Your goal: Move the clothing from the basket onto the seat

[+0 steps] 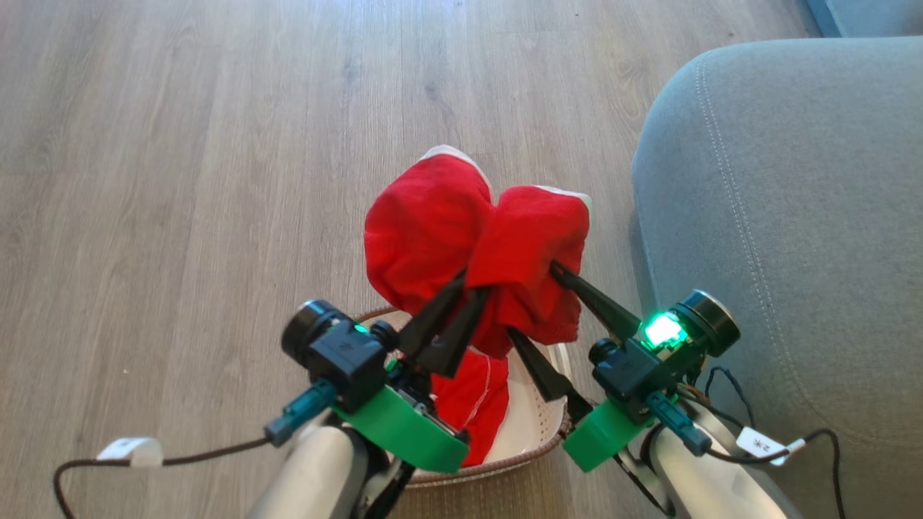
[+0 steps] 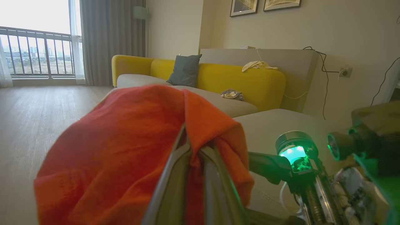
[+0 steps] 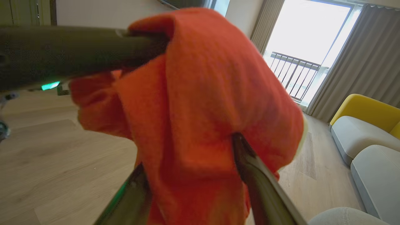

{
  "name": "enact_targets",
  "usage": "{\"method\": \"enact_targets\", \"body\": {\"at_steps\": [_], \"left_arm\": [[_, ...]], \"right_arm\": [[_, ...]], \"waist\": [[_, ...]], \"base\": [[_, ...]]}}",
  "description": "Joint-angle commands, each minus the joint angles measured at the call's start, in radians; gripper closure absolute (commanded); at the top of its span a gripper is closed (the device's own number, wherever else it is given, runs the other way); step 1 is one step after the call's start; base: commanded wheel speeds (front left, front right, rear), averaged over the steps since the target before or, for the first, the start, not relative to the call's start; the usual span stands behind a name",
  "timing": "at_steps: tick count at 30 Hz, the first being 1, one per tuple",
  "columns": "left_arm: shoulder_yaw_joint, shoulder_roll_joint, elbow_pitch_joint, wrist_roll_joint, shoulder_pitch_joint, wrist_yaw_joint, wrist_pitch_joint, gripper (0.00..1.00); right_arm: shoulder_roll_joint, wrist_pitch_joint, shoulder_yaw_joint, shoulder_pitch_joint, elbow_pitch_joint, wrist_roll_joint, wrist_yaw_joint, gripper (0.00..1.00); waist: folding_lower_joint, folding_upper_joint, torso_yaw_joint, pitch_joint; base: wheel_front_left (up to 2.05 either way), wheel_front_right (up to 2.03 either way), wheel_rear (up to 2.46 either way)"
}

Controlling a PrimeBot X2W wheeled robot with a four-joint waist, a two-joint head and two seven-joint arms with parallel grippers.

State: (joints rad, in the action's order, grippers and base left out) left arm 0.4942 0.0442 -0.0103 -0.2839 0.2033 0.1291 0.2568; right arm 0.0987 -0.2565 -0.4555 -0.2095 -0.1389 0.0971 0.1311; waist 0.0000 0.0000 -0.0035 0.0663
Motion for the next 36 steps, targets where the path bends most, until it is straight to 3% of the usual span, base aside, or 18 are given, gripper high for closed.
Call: {"method": "enact_targets", "body": {"at_steps": [1, 6, 7, 8, 9, 17, 20, 21, 23, 24, 36], "left_arm": [[-0.012, 0.006, -0.024, -0.005, 0.035, 0.001, 0.005, 1.00], [0.024, 0.006, -0.012, -0.007, 0.036, 0.001, 0.005, 1.00], [0.027, 0.006, -0.010, -0.008, 0.036, 0.001, 0.005, 0.99], [0.030, 0.006, -0.009, -0.009, 0.036, 0.001, 0.005, 0.98], [0.032, 0.006, -0.008, -0.010, 0.036, 0.001, 0.005, 0.98], [0.027, 0.006, 0.006, -0.013, 0.035, 0.001, 0.005, 0.95], [0.030, 0.006, 0.009, -0.014, 0.034, 0.001, 0.005, 0.88], [0.032, 0.006, 0.011, -0.015, 0.034, 0.001, 0.005, 0.80], [0.031, 0.006, 0.011, -0.015, 0.035, 0.001, 0.005, 0.38], [0.026, 0.006, 0.006, -0.016, 0.035, -0.003, 0.005, 0.00], [-0.009, 0.006, 0.028, 0.032, 0.022, -0.014, 0.005, 0.00]], "right_arm": [[-0.020, -0.005, -0.010, -0.038, 0.026, 0.007, 0.000, 0.00], [-0.036, -0.005, 0.018, -0.039, 0.025, -0.006, 0.000, 0.00], [-0.038, -0.005, 0.021, -0.036, 0.019, -0.020, 0.000, 0.30], [-0.040, -0.005, 0.022, -0.035, 0.014, -0.032, 0.000, 0.80], [-0.042, -0.005, 0.023, -0.035, 0.014, -0.044, 0.000, 1.00], [-0.048, -0.005, 0.046, -0.028, 0.064, -0.108, 0.000, 1.00], [-0.048, -0.005, 0.053, -0.018, 0.092, -0.153, 0.000, 1.00], [-0.048, -0.005, 0.056, -0.015, 0.097, -0.169, 0.000, 1.00], [-0.048, -0.005, 0.059, -0.012, 0.103, -0.185, 0.000, 1.00], [-0.048, -0.005, 0.061, -0.014, 0.108, -0.187, 0.000, 1.00], [-0.048, -0.005, 0.176, 0.023, 0.130, -0.232, 0.000, 1.00]], "waist": [[0.0000, 0.0000, 0.002, -0.001], [0.0000, 0.0000, 0.006, 0.000], [0.0000, 0.0000, 0.008, 0.000], [0.0000, 0.0000, 0.008, 0.000], [0.0000, 0.0000, 0.009, 0.000], [0.0000, 0.0000, 0.011, 0.002], [0.0000, 0.0000, 0.011, 0.003], [0.0000, 0.0000, 0.010, 0.003], [0.0000, 0.0000, 0.010, 0.005], [0.0000, 0.0000, 0.010, 0.008], [0.0000, 0.0000, 0.009, -0.006]], "base": [[0.00, 0.00, 0.00], [0.00, 0.00, 0.00], [0.00, 0.00, 0.00], [0.00, 0.00, 0.00], [0.00, 0.00, 0.00], [0.00, 0.00, 0.00], [0.00, 0.00, 0.00], [0.00, 0.00, 0.00], [0.00, 0.00, 0.00], [0.00, 0.00, 0.00], [0.00, 0.00, 0.00]]}}
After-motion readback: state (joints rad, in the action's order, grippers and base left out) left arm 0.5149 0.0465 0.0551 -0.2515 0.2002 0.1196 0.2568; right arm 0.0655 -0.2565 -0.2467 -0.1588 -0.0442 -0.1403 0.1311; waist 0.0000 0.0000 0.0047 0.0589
